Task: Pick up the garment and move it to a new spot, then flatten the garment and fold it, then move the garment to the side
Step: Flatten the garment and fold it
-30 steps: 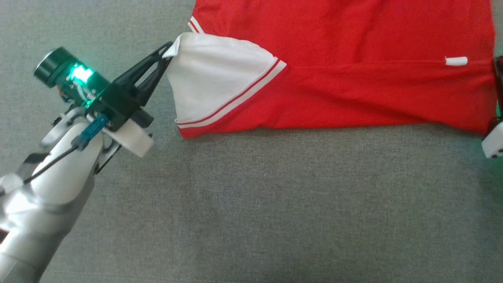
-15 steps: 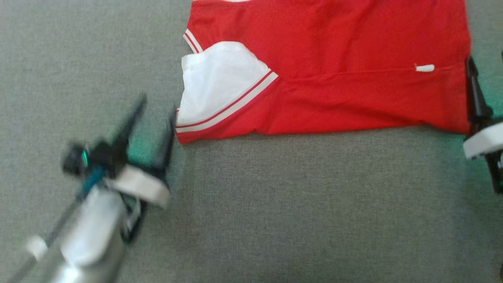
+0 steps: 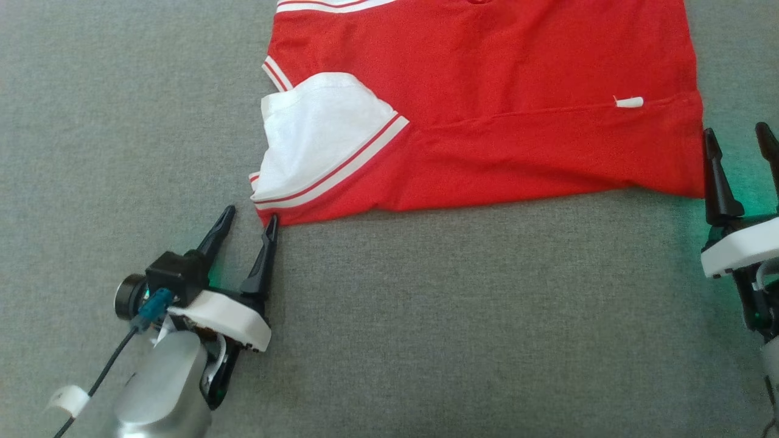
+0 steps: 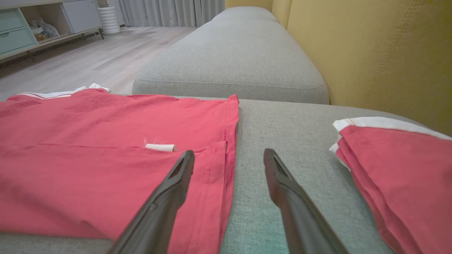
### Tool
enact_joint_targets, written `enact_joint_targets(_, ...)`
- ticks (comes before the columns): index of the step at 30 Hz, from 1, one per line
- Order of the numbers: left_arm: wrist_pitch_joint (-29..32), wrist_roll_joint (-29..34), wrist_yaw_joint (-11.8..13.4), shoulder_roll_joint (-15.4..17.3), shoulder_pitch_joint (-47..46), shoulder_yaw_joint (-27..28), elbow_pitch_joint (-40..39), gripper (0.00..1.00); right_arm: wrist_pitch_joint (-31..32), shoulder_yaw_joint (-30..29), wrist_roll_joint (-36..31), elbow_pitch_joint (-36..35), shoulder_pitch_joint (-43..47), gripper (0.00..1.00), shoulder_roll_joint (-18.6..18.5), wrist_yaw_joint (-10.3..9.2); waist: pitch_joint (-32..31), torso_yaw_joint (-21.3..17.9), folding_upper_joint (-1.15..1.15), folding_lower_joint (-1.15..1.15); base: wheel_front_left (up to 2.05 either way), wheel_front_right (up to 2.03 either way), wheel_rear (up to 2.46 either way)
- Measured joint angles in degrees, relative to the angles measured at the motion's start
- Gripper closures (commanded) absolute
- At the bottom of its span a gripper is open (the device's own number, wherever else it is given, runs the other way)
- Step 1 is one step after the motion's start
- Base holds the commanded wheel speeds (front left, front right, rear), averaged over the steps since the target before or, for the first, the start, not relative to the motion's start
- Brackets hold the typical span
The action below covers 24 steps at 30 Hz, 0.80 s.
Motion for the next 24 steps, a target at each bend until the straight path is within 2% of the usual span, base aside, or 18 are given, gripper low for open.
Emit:
enact_joint_targets(2,-0.08,-0.02,-0.37,-0.07,-0.75,-0.37,1.1,0.01,0.03,-0.07,0.01,0.19,-0.02,0.0,-0.01,0.0,0.09,-0.3,0.0,0.0,0.0,0.0,0.0)
enact_joint_targets(3,-0.08,-0.16,-0.55,-0.11,-1.14,-0.58,1.59,0.25,0.05,-0.11,0.03,0.41,-0.02,0.0,0.0,0.0,0.1,-0.4,0.0,0.0,0.0,0.0,0.0)
enact_joint_targets(4,-0.09,-0.16,-0.6,-0.15,-1.46,-1.01,2.0,0.56,0.2,-0.12,0.42,0.77,-0.04,0.0,0.02,0.0,0.06,-0.46,0.0,0.0,0.0,0.0,0.0)
enact_joint_targets(5,-0.09,-0.18,-1.03,-0.15,-1.83,-1.46,2.5,0.97,0.79,-0.13,0.98,1.22,-0.06,0.0,0.08,0.0,-0.01,-0.48,0.0,0.0,0.0,0.0,0.0)
enact_joint_targets(6,-0.09,-0.32,-1.08,-0.16,-2.15,-1.8,2.8,1.0,1.43,-0.13,1.41,1.75,-0.08,0.0,0.18,0.0,-0.1,-0.49,0.0,0.0,0.0,0.0,0.0)
enact_joint_targets(13,0.0,-2.04,-1.09,0.11,-2.52,-4.58,1.18,1.0,6.3,0.88,4.01,7.15,-0.76,0.0,1.27,0.0,-0.91,0.48,0.0,0.0,0.0,0.0,0.0)
enact_joint_targets(17,0.0,-2.02,-1.51,1.4,-2.4,-5.05,-1.8,1.0,9.22,3.03,5.9,8.7,-0.9,0.0,1.09,-0.01,-1.31,1.58,0.0,0.0,0.0,0.0,0.0)
enact_joint_targets(18,0.0,-2.0,-1.51,1.83,-2.32,-5.05,-2.49,1.0,9.76,3.36,6.56,8.7,-1.06,0.28,0.83,0.0,-1.44,1.85,0.0,0.0,0.0,0.0,0.0)
enact_joint_targets(19,0.0,-1.86,-1.51,2.24,-2.18,-5.02,-3.07,1.0,10.09,3.47,7.06,8.75,-1.21,0.76,0.57,0.0,-1.59,2.08,0.0,0.0,0.0,0.0,0.0)
enact_joint_targets(20,0.0,-1.48,-1.51,2.57,-1.9,-4.95,-3.74,1.0,10.24,3.57,7.43,8.76,-1.25,1.0,0.33,-0.01,-1.81,2.29,0.0,0.01,0.0,0.0,0.0)
enact_joint_targets(24,0.0,-0.48,-1.52,3.08,-0.62,-4.43,-5.55,1.0,10.65,3.36,7.76,8.8,-0.79,1.0,-0.18,0.0,-2.78,2.68,0.0,0.0,0.0,0.0,0.0)
